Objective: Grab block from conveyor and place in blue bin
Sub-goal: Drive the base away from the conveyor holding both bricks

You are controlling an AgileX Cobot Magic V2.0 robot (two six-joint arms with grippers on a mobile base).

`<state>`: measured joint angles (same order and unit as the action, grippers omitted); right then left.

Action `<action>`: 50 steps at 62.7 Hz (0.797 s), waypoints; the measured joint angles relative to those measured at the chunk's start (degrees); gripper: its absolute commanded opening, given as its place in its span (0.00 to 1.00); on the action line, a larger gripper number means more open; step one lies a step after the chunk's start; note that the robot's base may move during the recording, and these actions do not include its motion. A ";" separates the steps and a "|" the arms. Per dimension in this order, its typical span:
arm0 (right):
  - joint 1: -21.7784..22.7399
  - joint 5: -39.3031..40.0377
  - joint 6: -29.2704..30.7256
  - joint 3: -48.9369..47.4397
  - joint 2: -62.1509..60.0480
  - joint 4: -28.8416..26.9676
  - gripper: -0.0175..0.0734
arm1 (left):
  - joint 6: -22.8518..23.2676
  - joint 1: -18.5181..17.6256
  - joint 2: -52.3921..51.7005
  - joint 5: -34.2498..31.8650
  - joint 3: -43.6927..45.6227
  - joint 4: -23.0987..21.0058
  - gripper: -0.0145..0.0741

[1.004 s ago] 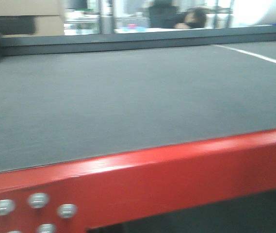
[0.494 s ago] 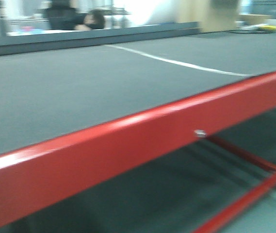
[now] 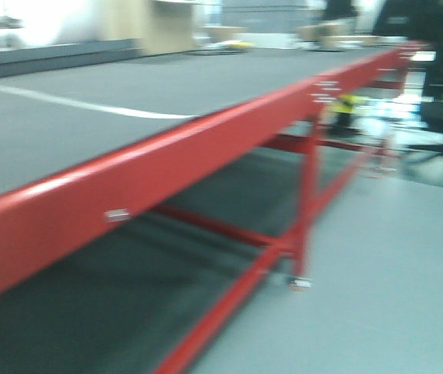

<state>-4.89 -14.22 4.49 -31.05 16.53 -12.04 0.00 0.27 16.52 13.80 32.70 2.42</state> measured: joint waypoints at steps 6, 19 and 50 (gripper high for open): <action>0.00 0.00 0.00 0.00 0.00 0.00 0.01 | 0.00 0.00 0.00 0.00 0.00 0.00 0.04; 0.00 0.00 0.00 0.00 0.00 0.00 0.01 | 0.00 0.00 0.00 0.00 0.00 0.00 0.04; 0.00 0.10 0.00 -0.22 0.00 0.00 0.01 | 0.00 0.00 0.00 0.00 0.00 0.00 0.04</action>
<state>-4.89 -14.12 4.49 -31.26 16.53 -12.04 0.00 0.27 16.52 13.80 32.70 2.42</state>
